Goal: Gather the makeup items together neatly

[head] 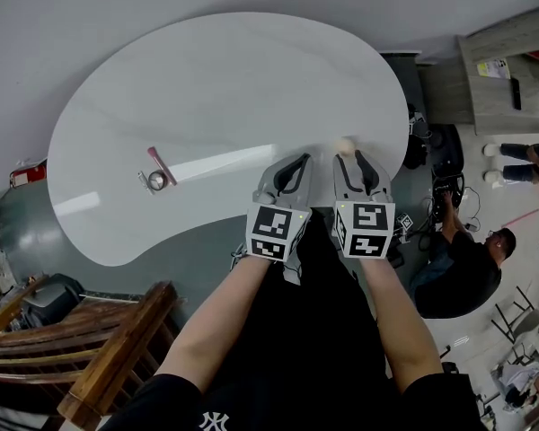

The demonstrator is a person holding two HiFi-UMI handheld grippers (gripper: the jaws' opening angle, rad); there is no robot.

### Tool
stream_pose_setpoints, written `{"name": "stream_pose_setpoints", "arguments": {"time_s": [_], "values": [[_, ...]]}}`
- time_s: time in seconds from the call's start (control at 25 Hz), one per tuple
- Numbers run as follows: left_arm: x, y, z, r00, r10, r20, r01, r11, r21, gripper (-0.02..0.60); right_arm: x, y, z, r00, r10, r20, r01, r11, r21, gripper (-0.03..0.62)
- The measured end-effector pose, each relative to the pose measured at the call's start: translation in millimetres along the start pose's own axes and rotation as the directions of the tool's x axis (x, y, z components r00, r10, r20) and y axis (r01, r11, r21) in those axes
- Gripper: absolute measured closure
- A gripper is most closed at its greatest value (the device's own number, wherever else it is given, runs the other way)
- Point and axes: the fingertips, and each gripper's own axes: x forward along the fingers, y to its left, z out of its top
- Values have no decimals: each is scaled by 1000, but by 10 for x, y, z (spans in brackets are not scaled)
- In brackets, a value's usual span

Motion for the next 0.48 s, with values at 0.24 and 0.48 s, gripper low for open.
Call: {"name": "stream_pose_setpoints", "arguments": {"time_s": [0.24,0.48], "values": [[21,35,-38,1000,11,-14,-11,1000,-13,574,138,-57,-51,999,5,-40,-5,1000,-7,410],[22,88,-56,1000,22,-13,-23,999,-23,574,220,-71,-97,998,4,-56,-4,1000,-7,411]]}}
